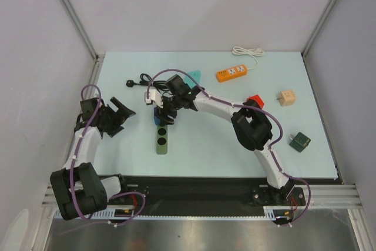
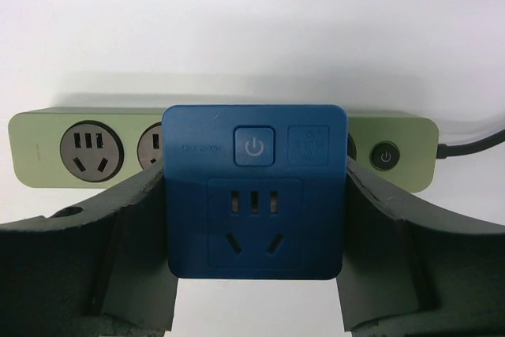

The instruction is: Insert the plug

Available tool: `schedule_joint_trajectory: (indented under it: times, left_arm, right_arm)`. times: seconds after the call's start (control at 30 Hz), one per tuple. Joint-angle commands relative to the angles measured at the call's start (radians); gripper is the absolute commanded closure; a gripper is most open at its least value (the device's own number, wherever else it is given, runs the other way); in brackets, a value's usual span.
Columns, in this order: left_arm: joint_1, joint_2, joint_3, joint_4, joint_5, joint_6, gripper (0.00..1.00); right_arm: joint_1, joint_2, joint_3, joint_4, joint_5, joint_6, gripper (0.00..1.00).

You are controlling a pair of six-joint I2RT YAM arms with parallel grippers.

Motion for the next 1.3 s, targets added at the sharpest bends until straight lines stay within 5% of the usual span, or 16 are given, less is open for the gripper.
schedule_joint_trajectory:
  times: [0.0,1.27]
  left_arm:
    - [0.008,-0.025,-0.003,0.018,0.001,0.000,0.00]
    - [0.008,-0.021,-0.004,0.023,0.012,0.000,0.00]
  right_arm:
    - [-0.009,-0.072,0.066,0.009,-0.051,0.022,1.00]
    - [-0.001,-0.014,0.003,0.041,-0.090,0.003,1.00]
